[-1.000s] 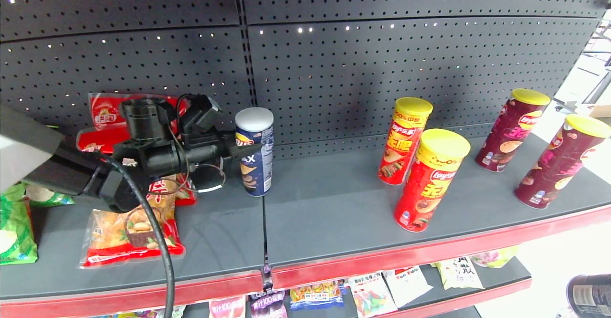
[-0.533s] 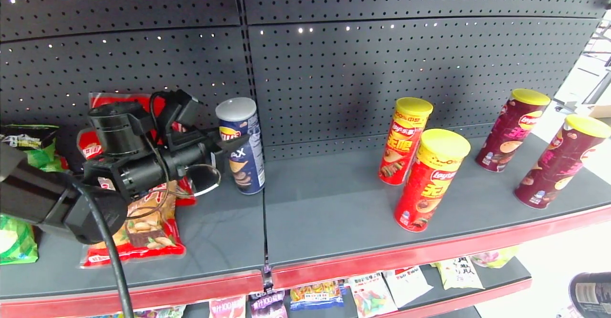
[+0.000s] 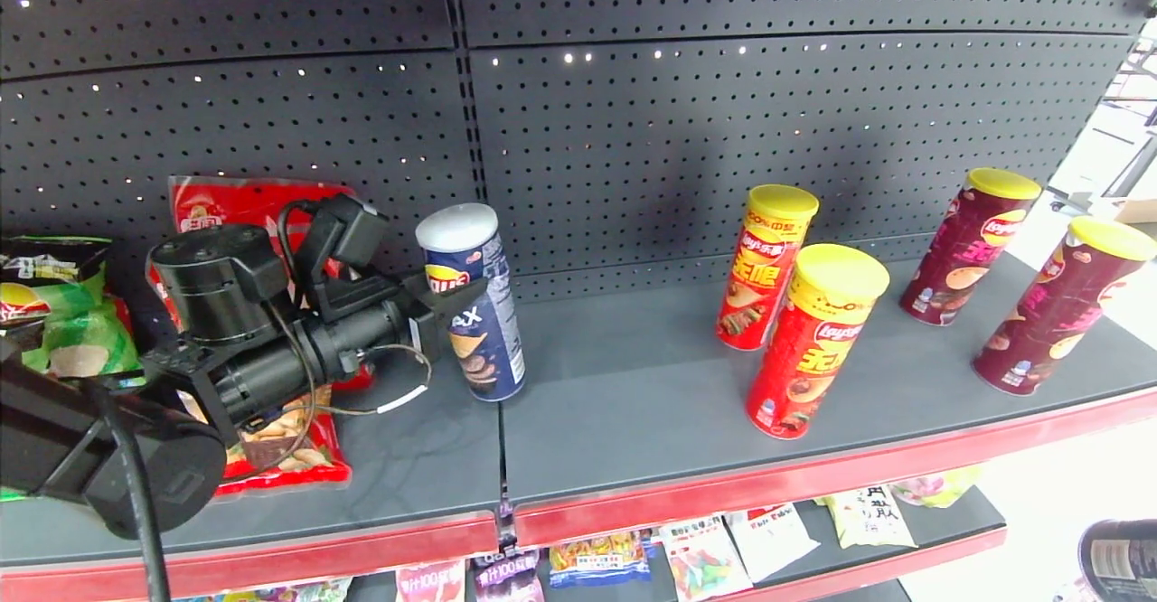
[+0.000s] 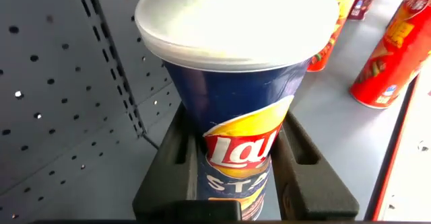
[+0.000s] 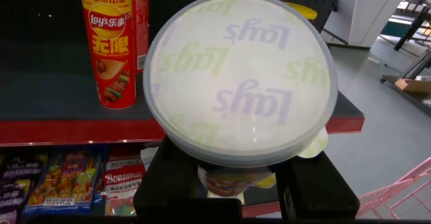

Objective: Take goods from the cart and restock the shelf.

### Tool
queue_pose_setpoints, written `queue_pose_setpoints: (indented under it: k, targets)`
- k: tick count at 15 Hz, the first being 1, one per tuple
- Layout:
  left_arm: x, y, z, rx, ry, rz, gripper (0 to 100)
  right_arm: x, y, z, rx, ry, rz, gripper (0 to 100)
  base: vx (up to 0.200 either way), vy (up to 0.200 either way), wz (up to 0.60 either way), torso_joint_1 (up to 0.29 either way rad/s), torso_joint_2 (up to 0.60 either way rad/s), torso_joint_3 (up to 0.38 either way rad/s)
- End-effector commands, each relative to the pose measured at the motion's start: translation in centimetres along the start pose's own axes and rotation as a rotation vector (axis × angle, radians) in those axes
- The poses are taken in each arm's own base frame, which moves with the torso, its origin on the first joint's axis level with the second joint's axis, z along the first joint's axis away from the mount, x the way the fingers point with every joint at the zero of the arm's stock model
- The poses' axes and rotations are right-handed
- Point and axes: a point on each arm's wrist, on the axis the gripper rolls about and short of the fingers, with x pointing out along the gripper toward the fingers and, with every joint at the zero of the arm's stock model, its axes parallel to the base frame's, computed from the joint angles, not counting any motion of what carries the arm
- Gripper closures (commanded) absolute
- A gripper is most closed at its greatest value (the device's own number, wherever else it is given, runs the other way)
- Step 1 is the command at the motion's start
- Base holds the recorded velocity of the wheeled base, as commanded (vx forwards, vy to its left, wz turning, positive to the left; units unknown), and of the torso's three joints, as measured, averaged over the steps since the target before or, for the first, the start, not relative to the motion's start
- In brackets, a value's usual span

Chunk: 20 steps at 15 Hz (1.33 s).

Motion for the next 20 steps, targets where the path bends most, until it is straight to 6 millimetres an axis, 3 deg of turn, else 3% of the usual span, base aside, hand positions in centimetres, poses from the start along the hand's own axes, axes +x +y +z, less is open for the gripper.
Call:
queue_pose_setpoints:
  k: [1, 9, 14, 20]
  targets:
    - [-0.1, -0.1, 0.2, 0.004, -0.006, -0.003, 100, -0.2, 0.0, 0.0, 0.0, -0.005, -0.001, 100, 0.0, 0.0, 0.0, 0.0, 0.0, 0.0]
    - [-1.2, -0.8, 1.7, 0.013, -0.02, -0.007, 100, -0.3, 0.0, -0.2, -0.001, -0.013, 0.0, 100, 0.0, 0.0, 0.0, 0.0, 0.0, 0.0]
    - [-2.0, -1.8, 1.7, 0.001, 0.01, 0.05, 100, -0.4, 0.0, -0.3, -0.001, -0.014, -0.001, 100, 0.0, 0.0, 0.0, 0.0, 0.0, 0.0]
    - [-2.7, -5.2, 1.2, -0.049, 0.06, 0.085, 100, -0.6, 0.0, -0.3, 0.0, -0.025, -0.01, 100, 0.0, 0.0, 0.0, 0.0, 0.0, 0.0]
